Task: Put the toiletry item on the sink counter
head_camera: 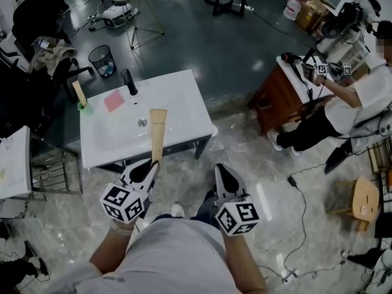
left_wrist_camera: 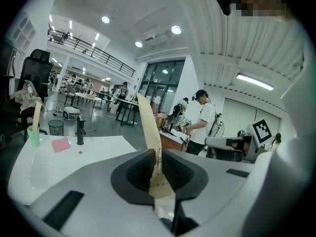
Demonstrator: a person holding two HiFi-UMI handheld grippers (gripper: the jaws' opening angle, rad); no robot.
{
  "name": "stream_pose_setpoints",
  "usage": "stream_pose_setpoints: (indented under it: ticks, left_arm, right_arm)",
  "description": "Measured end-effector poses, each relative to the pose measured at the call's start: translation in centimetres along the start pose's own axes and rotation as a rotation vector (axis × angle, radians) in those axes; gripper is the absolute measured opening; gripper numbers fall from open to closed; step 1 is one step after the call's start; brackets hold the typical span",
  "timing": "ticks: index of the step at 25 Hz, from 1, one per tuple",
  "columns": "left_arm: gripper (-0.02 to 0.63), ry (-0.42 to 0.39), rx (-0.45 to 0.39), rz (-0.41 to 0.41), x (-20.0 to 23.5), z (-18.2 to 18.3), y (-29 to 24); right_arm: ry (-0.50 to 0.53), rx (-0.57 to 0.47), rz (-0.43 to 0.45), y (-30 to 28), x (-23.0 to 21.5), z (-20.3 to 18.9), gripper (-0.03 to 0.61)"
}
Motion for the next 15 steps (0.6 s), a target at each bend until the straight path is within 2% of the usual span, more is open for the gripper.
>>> stream_pose_setpoints:
  ticks: [4, 15]
  left_arm:
    - [0.054, -0.002, -0.01, 0.023, 1.0, 0.7, -1.6]
    - [0.052, 0.02, -0.027, 0.135, 4.4, 2.7, -9.0]
  right_arm:
    - [-0.013, 0.011, 0.014, -2.5, -1.2, 0.8, 0.023]
    - [-0.001, 0.053, 0.132, -12.5, -6.5, 3.5, 0.023]
Point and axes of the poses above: the fingertips, and each gripper's own axes: y backward along the fingers, x to its left, z out of its top, the point moved 7 cm from there along y, backward along the fingers, and after that the axes turned 11 degrees about -z, right-handed, at the moved point
